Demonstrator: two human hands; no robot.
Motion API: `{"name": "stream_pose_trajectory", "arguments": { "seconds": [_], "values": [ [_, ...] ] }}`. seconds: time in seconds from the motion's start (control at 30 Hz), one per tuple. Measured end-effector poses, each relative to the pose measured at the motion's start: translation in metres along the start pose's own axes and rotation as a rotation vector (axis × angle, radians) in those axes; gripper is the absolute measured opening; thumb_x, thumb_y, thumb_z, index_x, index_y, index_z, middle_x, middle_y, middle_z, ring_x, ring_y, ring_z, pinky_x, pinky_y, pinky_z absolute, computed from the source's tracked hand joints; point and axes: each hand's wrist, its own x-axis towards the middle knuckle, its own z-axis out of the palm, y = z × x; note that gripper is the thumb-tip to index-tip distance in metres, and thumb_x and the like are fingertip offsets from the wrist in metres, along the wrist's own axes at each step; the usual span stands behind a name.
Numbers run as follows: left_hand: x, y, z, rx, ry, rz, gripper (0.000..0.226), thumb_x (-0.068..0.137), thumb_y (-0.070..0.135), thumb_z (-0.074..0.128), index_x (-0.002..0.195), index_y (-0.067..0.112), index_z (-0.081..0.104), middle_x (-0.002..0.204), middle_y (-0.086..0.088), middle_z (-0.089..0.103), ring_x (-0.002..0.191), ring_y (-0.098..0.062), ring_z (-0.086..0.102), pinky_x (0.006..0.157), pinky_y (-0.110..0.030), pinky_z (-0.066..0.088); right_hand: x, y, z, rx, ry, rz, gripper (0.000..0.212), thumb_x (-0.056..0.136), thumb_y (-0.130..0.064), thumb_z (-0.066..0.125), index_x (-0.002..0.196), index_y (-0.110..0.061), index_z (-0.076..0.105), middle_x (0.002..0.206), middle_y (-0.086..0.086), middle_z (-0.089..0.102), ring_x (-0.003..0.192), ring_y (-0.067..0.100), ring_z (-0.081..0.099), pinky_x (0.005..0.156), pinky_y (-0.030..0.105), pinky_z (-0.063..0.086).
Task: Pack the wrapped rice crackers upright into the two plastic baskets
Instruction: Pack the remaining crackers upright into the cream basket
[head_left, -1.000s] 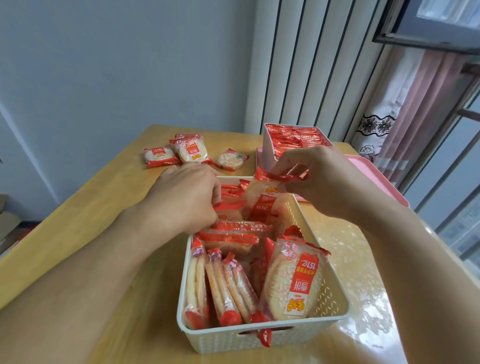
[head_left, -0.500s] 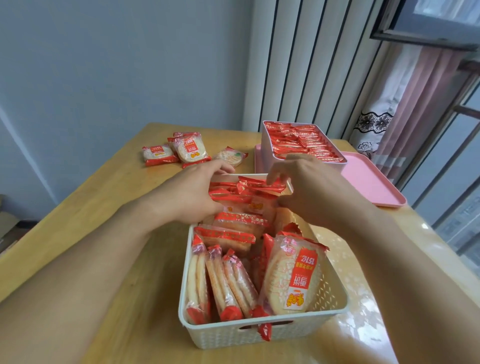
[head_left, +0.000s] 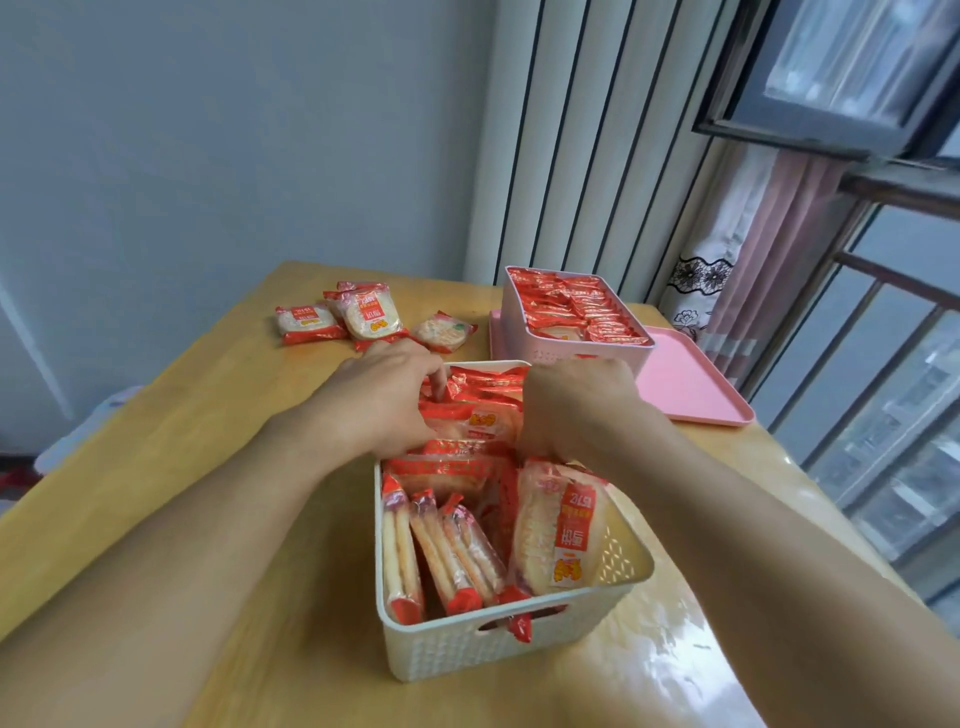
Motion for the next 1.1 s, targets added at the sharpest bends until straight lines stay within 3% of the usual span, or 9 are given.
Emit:
{"name": "stream_pose_trajectory", "arguments": {
  "seconds": [0.13,0.3,0.43,0.53,0.63,0.77,0.87,1.03,1.1],
  "values": [
    [-0.001,0.004,0.004,-0.041,0.007,0.027,0.05,0.076,0.059,0.077,0.117,0.039,0.054,0.143,0.01,0.048,0.133,-0.016,0.04,0.111,-0.044,0.037,-0.003,0.014,-0.019,0.113,-0.009,0.124,0.037,0.087,-0.045,0.063,0.115,-0.02,0.059,0.072,-0.003,0.049,0.069,0.02,0.054,0.06,0.028,0.044],
    [-0.002,0.01,0.004,-0.057,0.029,-0.001,0.045,0.082,0.044,0.078,0.124,0.037,0.063,0.152,0.009,0.044,0.141,-0.016,0.034,0.116,-0.046,0.031,-0.011,0.026,-0.031,0.359,0.162,0.172,0.04,0.095,-0.048,0.047,0.071,-0.018,0.058,0.064,-0.003,0.056,0.055,0.012,0.052,0.046,0.026,0.032],
    [-0.002,0.013,0.007,-0.061,-0.005,-0.002,0.049,0.088,0.028,0.072,0.133,0.042,0.059,0.16,0.011,0.031,0.148,-0.015,0.023,0.117,-0.047,0.021,-0.018,0.038,-0.024,0.766,0.357,0.094,0.019,0.089,-0.033,0.066,0.103,-0.025,0.056,0.078,-0.01,0.062,0.059,0.012,0.067,0.05,0.04,0.058],
    [-0.003,0.014,0.008,-0.082,-0.008,-0.003,0.051,0.088,0.024,0.07,0.133,0.044,0.057,0.162,0.012,0.028,0.15,-0.014,0.02,0.119,-0.047,0.018,-0.014,0.045,-0.011,0.946,0.166,0.001,0.038,0.085,-0.02,0.074,0.12,-0.028,0.064,0.089,-0.016,0.062,0.07,0.004,0.067,0.052,0.026,0.058],
    [-0.005,0.015,0.007,-0.087,-0.006,0.001,0.052,0.088,0.027,0.071,0.134,0.044,0.053,0.161,0.013,0.028,0.149,-0.012,0.02,0.12,-0.047,0.018,0.001,0.045,-0.001,0.824,0.0,-0.071,0.046,0.083,-0.022,0.075,0.127,-0.031,0.068,0.092,-0.015,0.063,0.074,-0.001,0.059,0.047,0.009,0.041],
    [-0.01,0.017,0.005,-0.04,-0.028,0.018,0.062,0.086,0.025,0.071,0.137,0.04,0.039,0.154,0.017,0.033,0.144,-0.009,0.025,0.116,-0.041,0.023,0.015,0.044,-0.002,0.737,0.144,-0.158,0.041,0.082,-0.018,0.075,0.121,-0.031,0.073,0.083,-0.014,0.066,0.059,0.004,0.06,0.038,0.01,0.036],
    [-0.009,0.018,0.006,-0.084,-0.001,-0.037,0.069,0.082,0.014,0.071,0.132,0.04,0.031,0.148,0.013,0.042,0.14,-0.011,0.033,0.116,-0.041,0.026,0.021,0.047,-0.005,0.689,0.182,-0.235,0.033,0.082,-0.017,0.075,0.11,-0.034,0.074,0.085,-0.016,0.068,0.061,0.006,0.064,0.042,0.015,0.042],
    [-0.008,0.02,0.003,-0.101,-0.034,-0.133,0.109,0.084,0.01,0.073,0.158,0.043,0.001,0.162,0.008,0.025,0.149,-0.02,0.02,0.119,-0.039,0.025,0.035,0.037,0.005,0.53,0.079,-0.232,0.024,0.082,-0.026,0.079,0.101,-0.014,0.071,0.085,0.0,0.07,0.074,0.019,0.068,0.066,0.04,0.061],
    [-0.005,0.017,0.006,-0.089,-0.029,-0.141,0.111,0.082,0.011,0.074,0.158,0.044,0.0,0.163,0.011,0.022,0.15,-0.017,0.017,0.121,-0.038,0.025,0.037,0.035,0.008,0.464,0.019,-0.239,0.026,0.083,-0.029,0.076,0.102,-0.014,0.068,0.082,0.001,0.069,0.072,0.019,0.067,0.065,0.038,0.062]
  ]
}}
